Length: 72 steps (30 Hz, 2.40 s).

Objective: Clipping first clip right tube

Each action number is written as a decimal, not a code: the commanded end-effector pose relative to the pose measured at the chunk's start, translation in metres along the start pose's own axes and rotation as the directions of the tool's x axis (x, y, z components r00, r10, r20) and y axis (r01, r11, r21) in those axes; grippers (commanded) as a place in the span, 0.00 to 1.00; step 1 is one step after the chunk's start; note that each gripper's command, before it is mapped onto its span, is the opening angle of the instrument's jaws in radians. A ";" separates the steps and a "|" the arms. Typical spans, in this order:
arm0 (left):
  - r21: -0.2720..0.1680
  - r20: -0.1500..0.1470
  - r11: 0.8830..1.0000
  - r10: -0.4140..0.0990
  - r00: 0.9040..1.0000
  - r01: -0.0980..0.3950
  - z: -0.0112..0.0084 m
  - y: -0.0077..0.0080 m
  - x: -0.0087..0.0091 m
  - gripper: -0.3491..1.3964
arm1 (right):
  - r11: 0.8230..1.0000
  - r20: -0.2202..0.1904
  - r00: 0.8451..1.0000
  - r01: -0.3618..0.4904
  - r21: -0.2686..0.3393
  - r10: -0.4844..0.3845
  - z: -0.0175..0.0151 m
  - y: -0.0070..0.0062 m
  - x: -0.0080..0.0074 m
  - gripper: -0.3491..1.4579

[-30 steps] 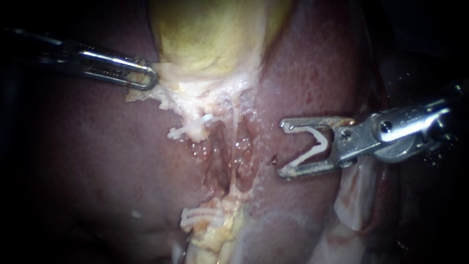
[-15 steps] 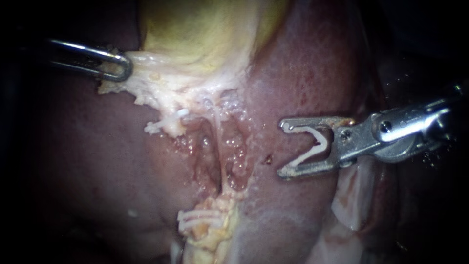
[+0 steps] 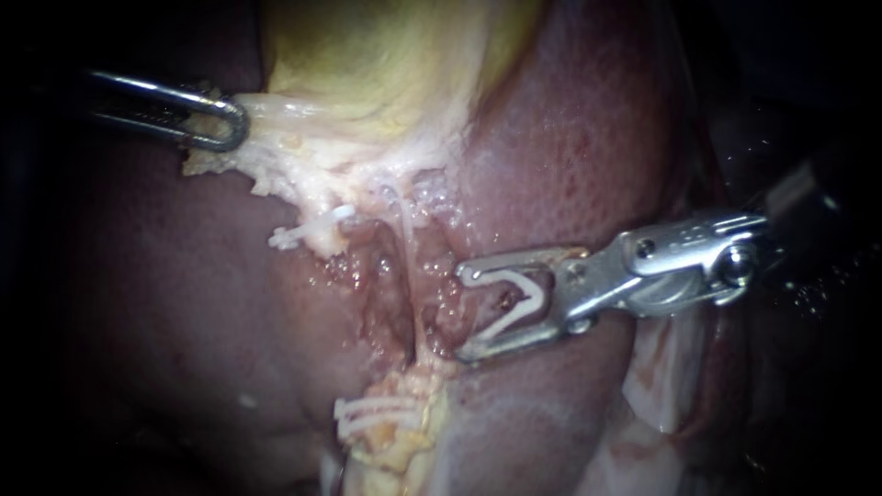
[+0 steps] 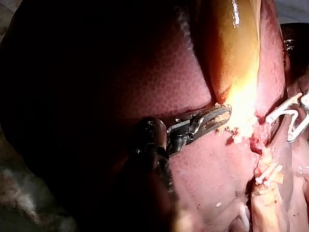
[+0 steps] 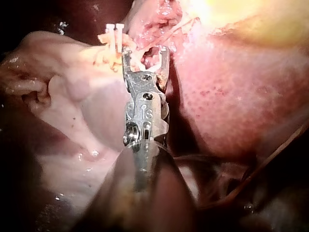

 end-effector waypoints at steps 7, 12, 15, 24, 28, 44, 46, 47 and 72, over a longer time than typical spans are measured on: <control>0.000 0.000 1.000 0.000 1.000 0.000 0.0000 0.0000 0.0000 0.00 | 0.994 -0.068 0.993 -0.095 0.045 0.098 0.0032 0.0026 -0.0028 0.47; 0.001 0.000 1.000 0.000 1.000 0.000 0.0001 0.0000 0.0000 0.00 | 0.986 -0.123 0.981 -0.138 0.088 0.148 0.0051 0.0029 -0.0040 0.47; 0.000 -0.001 1.000 0.006 1.000 -0.006 0.0001 0.0000 0.0000 0.00 | 0.976 -0.179 0.964 -0.171 0.134 0.194 0.0062 0.0029 -0.0041 0.47; 0.001 -0.001 1.000 0.006 1.000 -0.006 0.0001 0.0000 0.0000 0.00 | 0.954 -0.285 0.923 -0.196 0.226 0.257 0.0078 0.0022 -0.0037 0.47; 0.001 -0.001 1.000 0.006 1.000 -0.006 0.0001 0.0000 0.0000 0.00 | 0.954 -0.286 0.923 -0.195 0.227 0.257 0.0076 0.0005 -0.0032 0.47; 0.000 -0.001 1.000 0.006 1.000 -0.006 0.0001 0.0000 0.0000 0.00 | 0.941 -0.274 0.926 -0.179 0.288 0.260 0.0059 -0.0028 -0.0002 0.38; 0.000 -0.001 1.000 0.006 1.000 -0.006 0.0001 0.0000 0.0000 0.00 | 0.945 -0.281 0.924 -0.185 0.271 0.261 0.0057 -0.0028 -0.0003 0.34; 0.000 -0.001 1.000 0.006 1.000 -0.006 0.0001 0.0000 0.0000 0.00 | 0.945 -0.281 0.923 -0.186 0.269 0.262 0.0056 -0.0028 -0.0003 0.32; 0.001 -0.001 1.000 0.006 1.000 -0.006 0.0002 0.0000 0.0001 0.00 | 0.910 -0.253 0.898 -0.277 0.308 0.359 0.0054 -0.0026 -0.0010 0.00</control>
